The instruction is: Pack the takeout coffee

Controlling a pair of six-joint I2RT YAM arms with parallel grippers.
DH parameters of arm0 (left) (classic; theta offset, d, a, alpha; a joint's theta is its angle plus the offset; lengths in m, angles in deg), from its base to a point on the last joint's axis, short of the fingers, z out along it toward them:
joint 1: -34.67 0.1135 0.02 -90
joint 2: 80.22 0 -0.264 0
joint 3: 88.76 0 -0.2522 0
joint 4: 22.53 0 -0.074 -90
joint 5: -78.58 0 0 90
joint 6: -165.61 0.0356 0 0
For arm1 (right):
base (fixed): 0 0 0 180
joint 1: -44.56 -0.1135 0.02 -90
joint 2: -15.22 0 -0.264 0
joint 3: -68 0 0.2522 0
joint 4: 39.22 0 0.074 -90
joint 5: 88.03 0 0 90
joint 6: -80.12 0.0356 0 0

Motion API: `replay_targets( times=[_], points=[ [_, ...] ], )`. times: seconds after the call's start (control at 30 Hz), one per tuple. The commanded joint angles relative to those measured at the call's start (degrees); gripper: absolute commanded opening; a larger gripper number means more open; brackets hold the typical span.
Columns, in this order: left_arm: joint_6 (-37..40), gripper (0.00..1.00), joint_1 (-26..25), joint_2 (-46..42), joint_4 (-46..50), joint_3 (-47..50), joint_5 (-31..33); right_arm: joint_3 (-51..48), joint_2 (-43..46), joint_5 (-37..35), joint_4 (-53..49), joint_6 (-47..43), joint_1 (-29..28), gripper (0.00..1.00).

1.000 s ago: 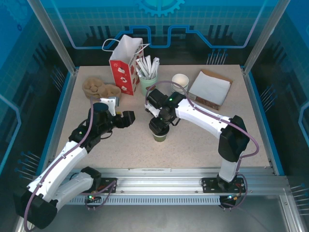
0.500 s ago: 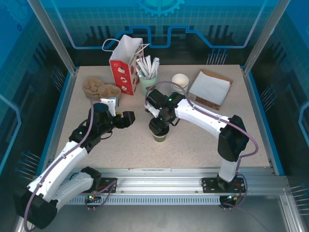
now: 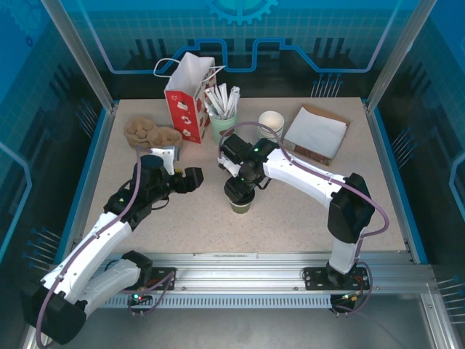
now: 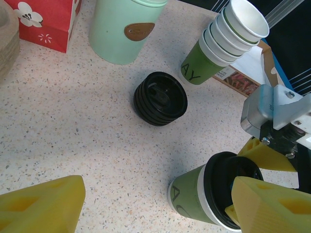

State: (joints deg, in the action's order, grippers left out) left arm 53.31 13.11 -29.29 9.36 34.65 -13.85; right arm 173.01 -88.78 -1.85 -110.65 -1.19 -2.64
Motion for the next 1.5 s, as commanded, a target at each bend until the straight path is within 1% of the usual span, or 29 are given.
replay_targets(
  times=[0.0,0.2,0.43,0.9,1.27,1.47],
  points=[
    [0.6,0.81,0.3,0.1,-0.6,1.2,-2.3,1.1,2.1,1.4,-2.2,-0.3,0.0,0.59],
    [0.7,0.81,0.2,0.5,-0.9,1.6,-5.2,1.3,2.0,1.4,-2.4,-0.4,-0.2,0.59],
    [0.8,0.81,0.2,0.5,-0.7,2.2,-7.0,1.0,0.7,1.2,-1.9,-0.6,0.0,0.59],
    [1.0,0.81,0.3,0.4,0.0,2.1,-7.1,-1.0,-0.7,2.0,-0.2,-0.2,0.0,0.59],
    [0.8,0.81,0.3,0.1,0.0,2.7,-7.3,-2.6,-1.0,0.8,0.9,-1.0,0.7,0.59],
    [0.7,0.81,0.2,-0.2,0.1,2.7,-7.6,-2.7,-0.4,-1.6,0.1,-2.0,0.4,0.59]
  ],
)
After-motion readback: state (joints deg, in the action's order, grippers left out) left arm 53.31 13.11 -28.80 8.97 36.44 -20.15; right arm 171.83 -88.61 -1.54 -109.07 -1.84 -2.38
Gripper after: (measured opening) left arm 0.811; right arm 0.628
